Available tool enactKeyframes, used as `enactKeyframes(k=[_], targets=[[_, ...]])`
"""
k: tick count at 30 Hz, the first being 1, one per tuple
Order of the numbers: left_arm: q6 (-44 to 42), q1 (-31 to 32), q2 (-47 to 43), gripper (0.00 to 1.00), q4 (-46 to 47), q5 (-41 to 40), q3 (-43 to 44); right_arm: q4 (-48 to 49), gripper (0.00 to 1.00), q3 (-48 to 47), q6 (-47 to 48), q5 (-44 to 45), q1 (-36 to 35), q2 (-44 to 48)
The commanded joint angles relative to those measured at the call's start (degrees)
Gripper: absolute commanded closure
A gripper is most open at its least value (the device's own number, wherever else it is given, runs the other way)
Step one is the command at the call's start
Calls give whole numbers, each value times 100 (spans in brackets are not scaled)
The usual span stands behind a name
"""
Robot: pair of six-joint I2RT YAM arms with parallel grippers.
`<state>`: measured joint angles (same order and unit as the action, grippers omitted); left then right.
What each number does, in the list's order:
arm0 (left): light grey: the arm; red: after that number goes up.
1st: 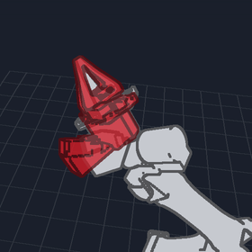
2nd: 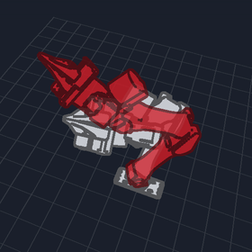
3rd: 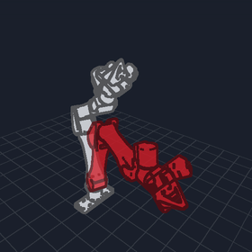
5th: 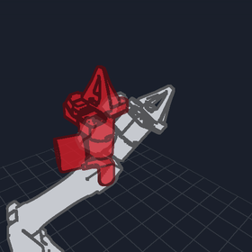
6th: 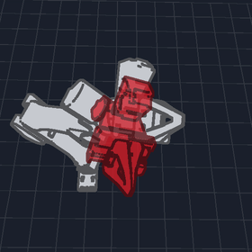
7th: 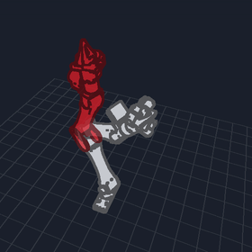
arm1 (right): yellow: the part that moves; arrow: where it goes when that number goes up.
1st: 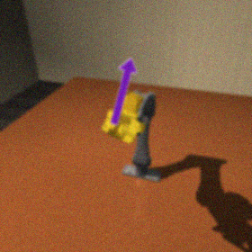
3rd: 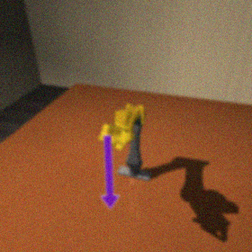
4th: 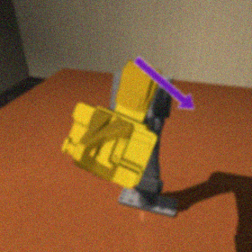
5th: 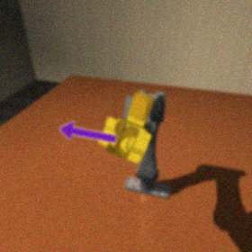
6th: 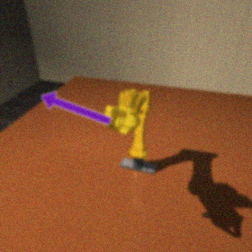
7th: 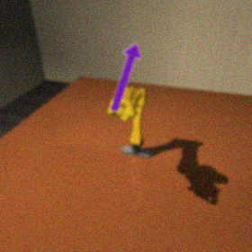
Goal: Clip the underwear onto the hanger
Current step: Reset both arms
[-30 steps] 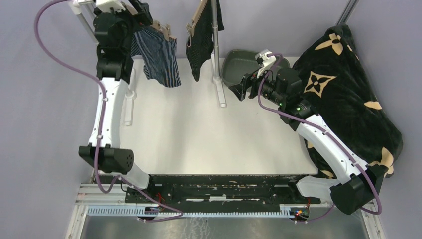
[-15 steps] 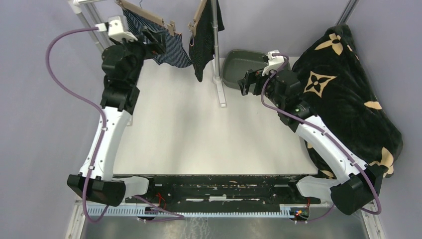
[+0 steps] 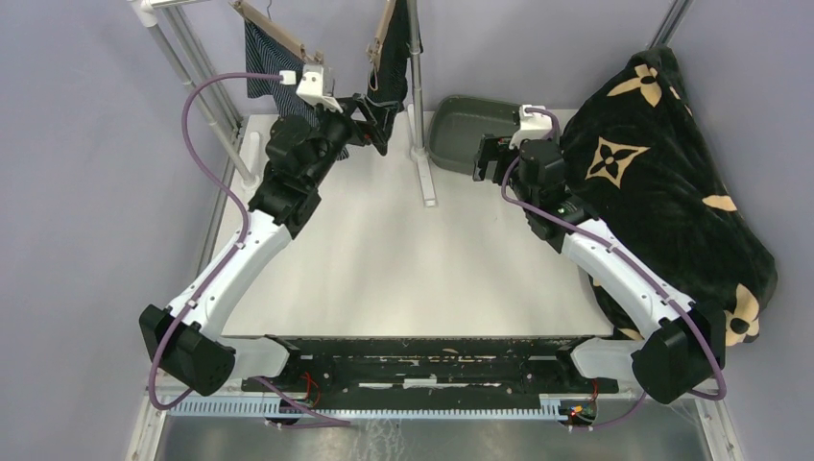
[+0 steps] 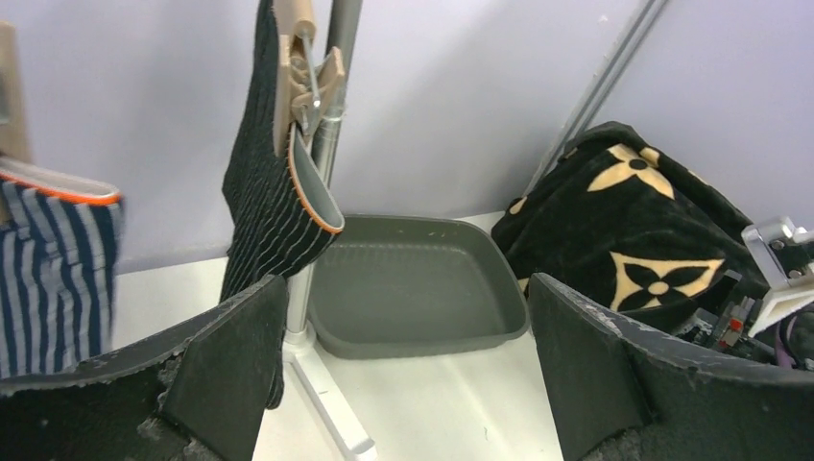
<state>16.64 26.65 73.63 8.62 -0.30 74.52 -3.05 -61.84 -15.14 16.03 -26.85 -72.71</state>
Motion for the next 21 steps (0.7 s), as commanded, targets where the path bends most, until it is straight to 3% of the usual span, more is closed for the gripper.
enactKeyframes(k=[1, 21], targets=[[-173, 167, -24, 1, 759, 79, 53, 464, 0, -17, -30, 313, 23, 84], [-193, 312, -146, 1, 751, 124, 130, 423, 0, -37, 97, 471, 38, 202]])
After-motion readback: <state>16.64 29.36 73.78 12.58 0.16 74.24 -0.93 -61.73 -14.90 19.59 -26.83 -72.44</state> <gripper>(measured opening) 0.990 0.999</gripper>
